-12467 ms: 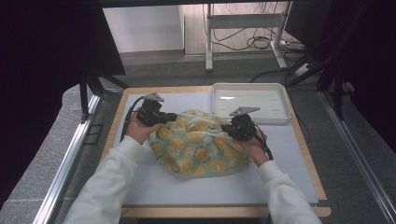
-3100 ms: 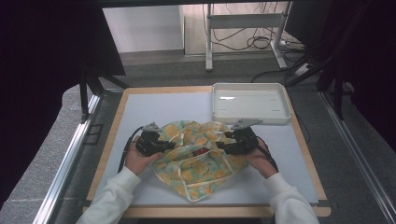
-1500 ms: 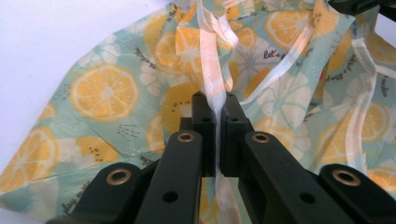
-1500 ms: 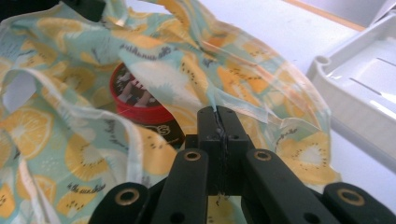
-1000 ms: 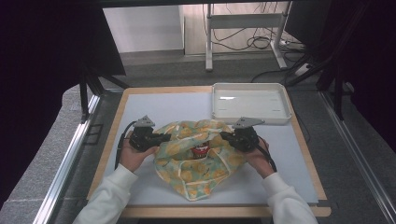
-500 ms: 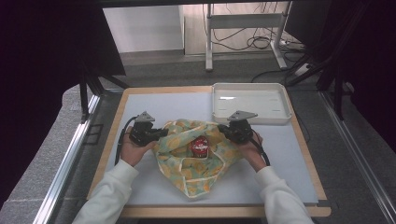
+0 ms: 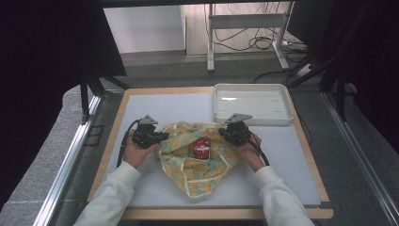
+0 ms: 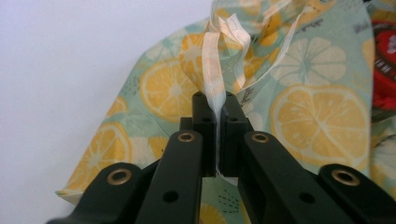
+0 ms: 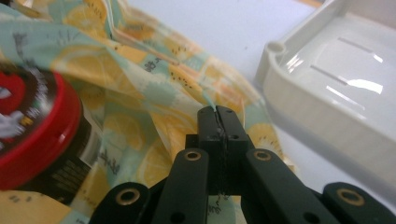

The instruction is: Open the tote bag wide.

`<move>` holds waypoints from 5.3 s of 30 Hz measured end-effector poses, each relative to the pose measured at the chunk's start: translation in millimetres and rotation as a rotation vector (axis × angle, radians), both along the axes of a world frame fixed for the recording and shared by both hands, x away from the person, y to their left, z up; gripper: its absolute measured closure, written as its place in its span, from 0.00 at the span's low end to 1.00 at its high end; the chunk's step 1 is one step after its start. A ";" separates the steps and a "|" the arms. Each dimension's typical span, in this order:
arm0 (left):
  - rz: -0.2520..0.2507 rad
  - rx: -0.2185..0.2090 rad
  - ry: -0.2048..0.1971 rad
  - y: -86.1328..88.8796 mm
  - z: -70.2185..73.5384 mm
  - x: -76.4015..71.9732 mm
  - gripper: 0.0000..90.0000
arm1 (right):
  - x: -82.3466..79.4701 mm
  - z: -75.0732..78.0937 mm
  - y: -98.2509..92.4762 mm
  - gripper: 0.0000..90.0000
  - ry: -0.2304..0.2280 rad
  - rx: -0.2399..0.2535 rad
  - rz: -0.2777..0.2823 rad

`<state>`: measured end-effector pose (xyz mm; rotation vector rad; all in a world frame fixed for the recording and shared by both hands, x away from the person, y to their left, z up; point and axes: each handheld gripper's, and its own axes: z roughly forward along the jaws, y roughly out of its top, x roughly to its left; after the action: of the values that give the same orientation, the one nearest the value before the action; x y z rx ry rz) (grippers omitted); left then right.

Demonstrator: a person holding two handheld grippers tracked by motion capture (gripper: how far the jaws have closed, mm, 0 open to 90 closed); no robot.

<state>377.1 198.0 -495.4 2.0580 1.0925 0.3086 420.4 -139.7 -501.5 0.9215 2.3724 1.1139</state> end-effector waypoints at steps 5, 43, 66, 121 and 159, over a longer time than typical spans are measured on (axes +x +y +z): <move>0.000 0.027 0.024 -1.0 -8.0 1.8 0.98 | 0.2 -11.3 3.7 0.99 0.020 -0.063 0.013; 0.016 -0.093 0.020 21.7 8.9 -9.3 0.37 | -5.4 -4.0 -4.5 0.51 0.065 0.057 -0.024; -0.275 -0.103 -0.009 -24.9 44.2 -44.5 1.00 | -47.2 45.2 -8.6 0.98 0.058 0.128 0.090; -0.130 0.008 0.191 -69.0 -33.3 56.0 1.00 | -82.4 -17.7 9.3 0.99 0.323 -0.068 0.253; -0.306 -0.075 0.130 -53.8 8.7 -26.0 1.00 | -46.7 59.1 10.9 0.99 0.111 0.095 0.184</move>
<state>351.1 144.2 -486.7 2.1619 0.8326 -0.0186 373.7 -128.9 -442.3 0.8286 2.5565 1.2856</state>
